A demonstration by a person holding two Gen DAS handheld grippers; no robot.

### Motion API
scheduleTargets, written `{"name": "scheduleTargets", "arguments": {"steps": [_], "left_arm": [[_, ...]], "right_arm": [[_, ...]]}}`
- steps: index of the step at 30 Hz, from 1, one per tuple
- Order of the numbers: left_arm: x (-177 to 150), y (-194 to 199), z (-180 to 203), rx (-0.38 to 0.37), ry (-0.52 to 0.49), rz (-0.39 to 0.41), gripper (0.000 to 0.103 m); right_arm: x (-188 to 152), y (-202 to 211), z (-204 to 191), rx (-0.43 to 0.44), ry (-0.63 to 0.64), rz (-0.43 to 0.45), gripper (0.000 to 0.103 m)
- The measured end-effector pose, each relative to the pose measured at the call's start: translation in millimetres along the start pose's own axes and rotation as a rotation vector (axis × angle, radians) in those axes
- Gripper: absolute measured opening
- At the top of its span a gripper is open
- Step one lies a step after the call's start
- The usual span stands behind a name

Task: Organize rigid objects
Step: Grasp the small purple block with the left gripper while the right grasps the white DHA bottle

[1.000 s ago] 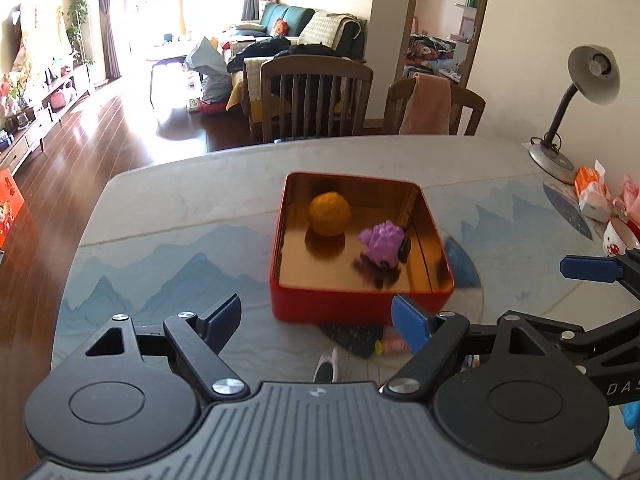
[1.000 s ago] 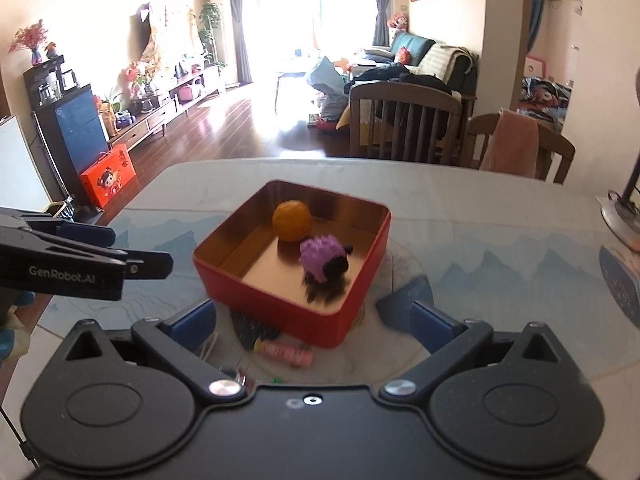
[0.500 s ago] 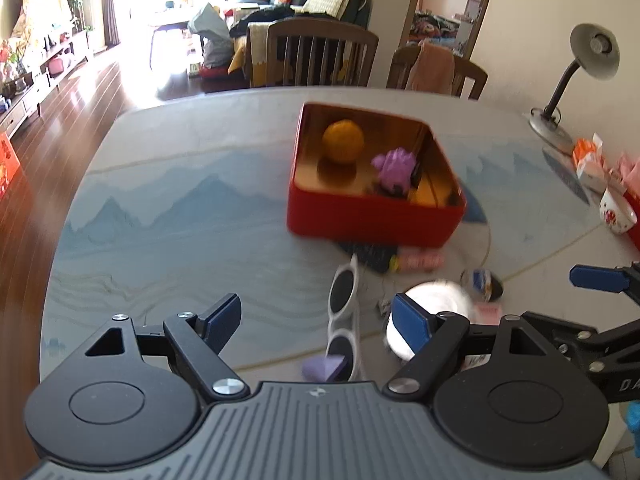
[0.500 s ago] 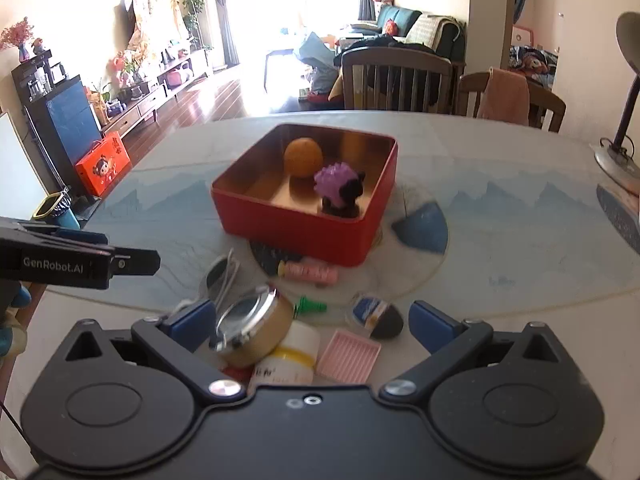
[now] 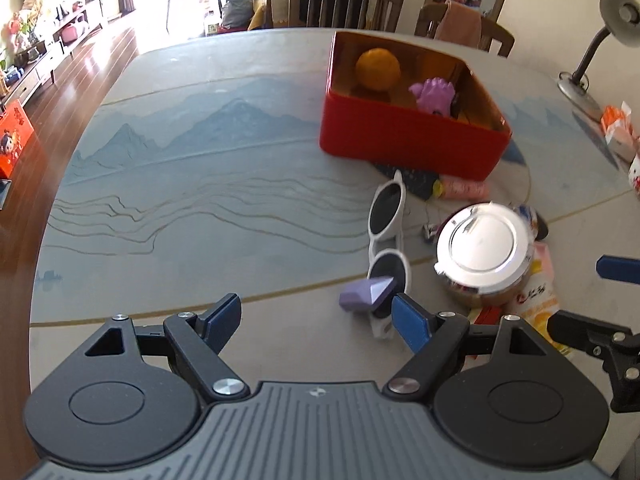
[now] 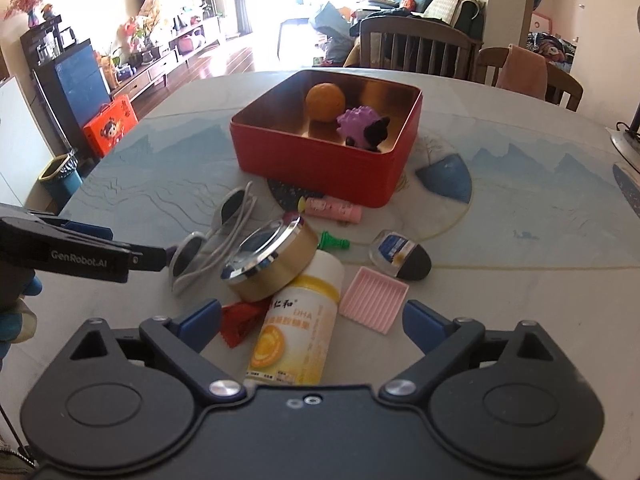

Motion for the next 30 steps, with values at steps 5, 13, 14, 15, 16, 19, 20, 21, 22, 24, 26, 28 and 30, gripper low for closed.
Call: {"name": "scheduleTargets", "arguments": {"steps": [5, 13, 14, 15, 16, 19, 20, 21, 22, 24, 26, 28, 30], "left_arm": [[-1, -8, -2, 0.011, 0.017, -0.01, 0.082], [4, -23, 1, 0.025, -0.007, -0.01, 0.081], [5, -24, 1, 0.024, -0.009, -0.008, 0.081], [6, -26, 1, 0.024, -0.015, -0.005, 0.08], [7, -27, 2, 0.021, -0.021, -0.004, 0.076], [10, -29, 4, 0.013, -0.034, -0.002, 0.068], [10, -29, 5, 0.007, -0.039, 0.0, 0.067], [11, -29, 7, 0.003, -0.045, 0.001, 0.064], [11, -30, 8, 0.002, -0.049, 0.002, 0.062], [12, -30, 10, 0.0, -0.055, 0.003, 0.058], [12, -29, 11, -0.002, -0.053, 0.0, 0.052], [12, -28, 12, 0.0, -0.056, -0.005, 0.036], [11, -26, 12, -0.006, -0.048, -0.013, 0.03]], "right_arm": [[0, -5, -1, 0.012, 0.012, -0.013, 0.091], [-4, -20, -2, 0.015, 0.02, -0.056, 0.074], [-5, -22, -1, 0.013, 0.019, -0.06, 0.073], [-6, -23, 0, 0.016, 0.016, -0.064, 0.069], [-7, -25, 0, 0.02, 0.012, -0.069, 0.066], [-8, -27, 0, 0.033, 0.009, -0.074, 0.061], [-8, -28, 1, 0.035, 0.009, -0.075, 0.059], [-9, -29, 1, 0.039, 0.008, -0.075, 0.056], [-8, -30, 0, 0.044, 0.005, -0.077, 0.053], [-8, -31, 1, 0.049, 0.0, -0.077, 0.049], [-8, -32, 1, 0.052, -0.006, -0.077, 0.048], [-9, -32, 2, 0.052, -0.012, -0.074, 0.047], [-8, -32, 2, 0.052, -0.016, -0.072, 0.046]]}}
Point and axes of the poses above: each gripper's, at about its wrist camera, not at the fingertips, and y roughly against the way its jaws point, z to its right, x to its top, the point moved 8 cm from there along -y, roughly the way its jaws point, and after that the axes turned 9 degrees about y, right-handed, at the moved point
